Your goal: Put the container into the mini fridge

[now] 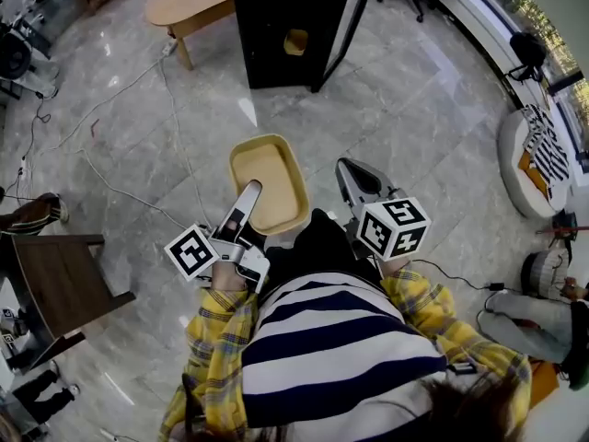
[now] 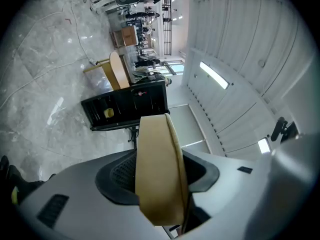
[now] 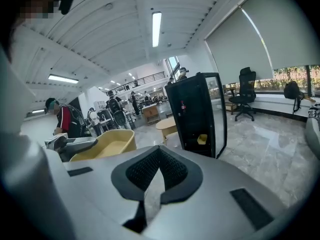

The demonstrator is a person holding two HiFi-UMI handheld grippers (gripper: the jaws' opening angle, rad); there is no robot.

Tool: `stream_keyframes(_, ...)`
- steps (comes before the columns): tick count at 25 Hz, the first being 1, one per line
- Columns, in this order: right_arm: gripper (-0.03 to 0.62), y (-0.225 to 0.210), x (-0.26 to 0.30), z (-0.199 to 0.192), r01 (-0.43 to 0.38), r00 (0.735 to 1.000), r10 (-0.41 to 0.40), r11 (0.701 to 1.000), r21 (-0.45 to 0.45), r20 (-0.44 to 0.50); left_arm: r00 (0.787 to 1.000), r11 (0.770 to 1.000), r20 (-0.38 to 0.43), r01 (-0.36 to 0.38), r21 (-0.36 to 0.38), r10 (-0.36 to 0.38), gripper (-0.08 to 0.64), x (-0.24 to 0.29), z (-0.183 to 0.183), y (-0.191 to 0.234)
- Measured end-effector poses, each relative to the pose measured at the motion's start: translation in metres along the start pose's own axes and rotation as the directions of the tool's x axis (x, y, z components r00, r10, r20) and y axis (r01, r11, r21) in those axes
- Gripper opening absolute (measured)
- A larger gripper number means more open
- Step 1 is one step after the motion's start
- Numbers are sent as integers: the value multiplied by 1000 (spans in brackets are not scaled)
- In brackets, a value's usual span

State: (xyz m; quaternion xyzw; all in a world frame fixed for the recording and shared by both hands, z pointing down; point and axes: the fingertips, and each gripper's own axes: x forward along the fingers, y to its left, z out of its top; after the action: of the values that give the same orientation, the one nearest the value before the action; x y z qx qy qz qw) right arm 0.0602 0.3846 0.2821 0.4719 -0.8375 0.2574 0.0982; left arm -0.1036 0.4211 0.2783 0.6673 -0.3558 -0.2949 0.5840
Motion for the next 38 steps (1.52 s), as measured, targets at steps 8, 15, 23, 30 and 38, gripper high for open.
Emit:
stream_keyframes(8,26,-14,15,4,22,1000,-22,1000,-6,-16,999,999,21,-29,-15,29,229,4,13,13)
stream_keyframes(15,26,-37,56,17,18,999,-18,1000,3,-26,999,999,31,-37,7,37,229,39,41,19)
stream_keyframes(23,26,-62,107,48,-17,999,17,1000,-13,-34,998,997,21,-59,40,58,229,99,78,25)
stream_keyframes(30,26,-87,145,77,-41,998,39,999,-32,-39,997,996,6,-76,52,76,229,156,101,30)
stream_keyframes(38,26,-122,170,99,-32,999,31,999,-33,-35,996,995,-21,-83,62,85,229,210,109,36)
